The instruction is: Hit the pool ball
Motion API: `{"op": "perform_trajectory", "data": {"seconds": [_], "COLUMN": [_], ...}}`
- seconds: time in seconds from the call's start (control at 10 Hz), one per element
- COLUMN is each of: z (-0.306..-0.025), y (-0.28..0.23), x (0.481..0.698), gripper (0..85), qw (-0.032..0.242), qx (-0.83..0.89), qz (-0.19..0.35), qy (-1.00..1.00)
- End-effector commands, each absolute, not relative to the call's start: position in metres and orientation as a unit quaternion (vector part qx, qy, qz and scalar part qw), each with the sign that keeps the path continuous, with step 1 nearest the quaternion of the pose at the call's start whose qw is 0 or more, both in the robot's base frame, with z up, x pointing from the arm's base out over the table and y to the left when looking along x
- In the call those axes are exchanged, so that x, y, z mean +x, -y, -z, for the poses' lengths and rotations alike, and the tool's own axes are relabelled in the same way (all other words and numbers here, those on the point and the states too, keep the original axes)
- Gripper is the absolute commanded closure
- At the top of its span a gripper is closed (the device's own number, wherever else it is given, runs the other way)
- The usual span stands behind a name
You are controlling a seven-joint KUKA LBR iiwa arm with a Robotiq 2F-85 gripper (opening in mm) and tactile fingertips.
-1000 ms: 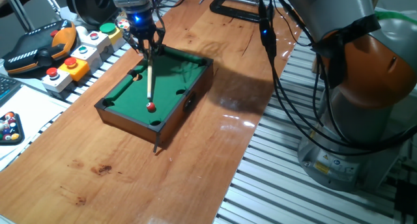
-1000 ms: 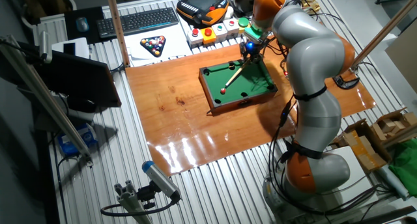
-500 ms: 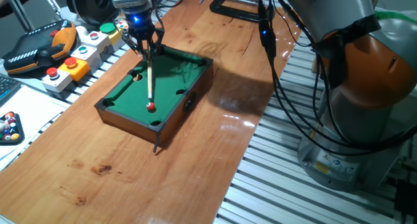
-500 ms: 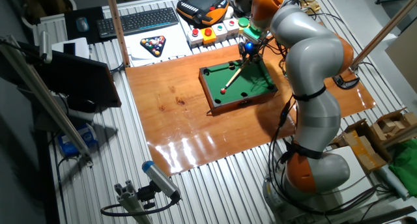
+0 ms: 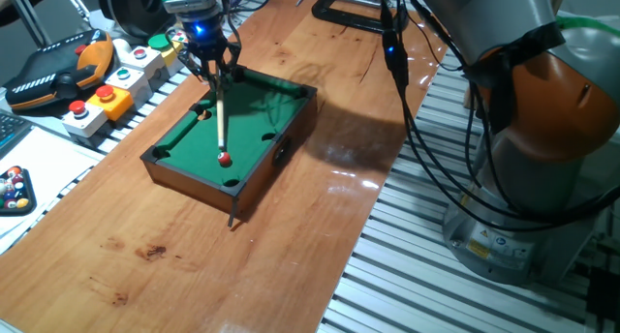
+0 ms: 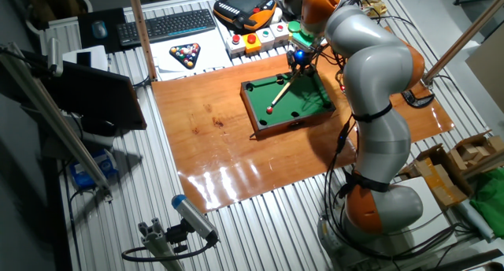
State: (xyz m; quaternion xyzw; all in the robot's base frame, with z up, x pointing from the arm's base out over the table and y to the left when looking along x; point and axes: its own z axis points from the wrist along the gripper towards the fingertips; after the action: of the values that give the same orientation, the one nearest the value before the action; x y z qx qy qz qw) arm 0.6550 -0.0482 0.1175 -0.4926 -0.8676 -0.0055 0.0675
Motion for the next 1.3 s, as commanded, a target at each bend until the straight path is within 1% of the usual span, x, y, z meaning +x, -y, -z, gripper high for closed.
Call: {"op": "perform_trajectory", "data": {"seconds": [0.0, 1.2], "z": [-0.1173, -0.1177], "y": [0.0483, 0.0462], "x": [0.6553, 0.6569], "gripper": [84.3, 84.3], "qw": [0.067, 0.070], "qx": [-0.492, -0.492], "qz": [0.005, -0.001], "qy": [0.868, 0.868]}}
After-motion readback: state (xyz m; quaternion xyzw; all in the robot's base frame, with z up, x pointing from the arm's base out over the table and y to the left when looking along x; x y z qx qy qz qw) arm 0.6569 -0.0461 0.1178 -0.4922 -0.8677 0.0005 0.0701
